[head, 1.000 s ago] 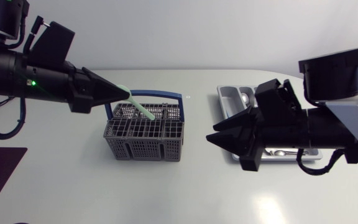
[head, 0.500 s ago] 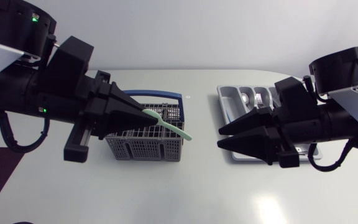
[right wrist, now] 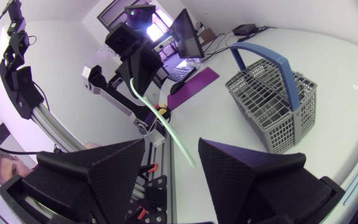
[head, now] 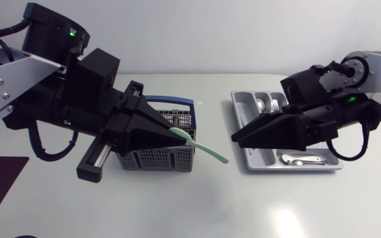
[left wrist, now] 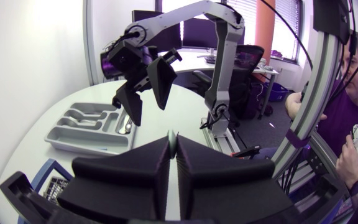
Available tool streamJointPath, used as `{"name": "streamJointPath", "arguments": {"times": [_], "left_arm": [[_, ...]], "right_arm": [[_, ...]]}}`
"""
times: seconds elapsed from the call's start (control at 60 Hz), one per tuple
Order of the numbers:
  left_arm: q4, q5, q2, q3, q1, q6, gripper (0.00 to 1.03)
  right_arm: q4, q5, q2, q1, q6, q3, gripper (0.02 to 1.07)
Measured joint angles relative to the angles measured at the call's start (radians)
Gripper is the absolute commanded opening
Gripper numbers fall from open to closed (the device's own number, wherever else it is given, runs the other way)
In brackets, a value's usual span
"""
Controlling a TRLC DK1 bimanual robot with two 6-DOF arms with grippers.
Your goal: Unload the cutlery basket into the drawer organizer.
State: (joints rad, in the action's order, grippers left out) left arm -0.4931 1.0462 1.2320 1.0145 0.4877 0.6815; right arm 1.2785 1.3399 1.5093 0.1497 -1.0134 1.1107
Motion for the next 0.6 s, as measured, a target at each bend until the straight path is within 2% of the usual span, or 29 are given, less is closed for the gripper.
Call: {"name": "streamJointPath", "arguments": {"times": [0.117,0.167,0.25,0.333,0.6], "left_arm": [[0.033,0.045,0.028,0.0,0.0,0.031,0.03],[0.056,0.051,0.039,0.0,0.0,0.037,0.03],[0.083,0.056,0.06,0.0,0.0,0.039,0.03],[0.096,0.056,0.089,0.001,0.001,0.046,0.03],[0.116,0.057,0.142,0.013,0.014,0.053,0.03]], "right_arm": [[0.31,0.003,0.108,0.007,-0.307,0.085,0.66],[0.371,0.004,0.162,0.009,-0.48,0.117,0.65],[0.383,0.02,0.235,0.009,-0.661,0.151,0.61],[0.391,0.022,0.268,0.01,-0.75,0.151,0.61],[0.397,0.022,0.272,0.027,-0.806,0.176,0.61]]}}
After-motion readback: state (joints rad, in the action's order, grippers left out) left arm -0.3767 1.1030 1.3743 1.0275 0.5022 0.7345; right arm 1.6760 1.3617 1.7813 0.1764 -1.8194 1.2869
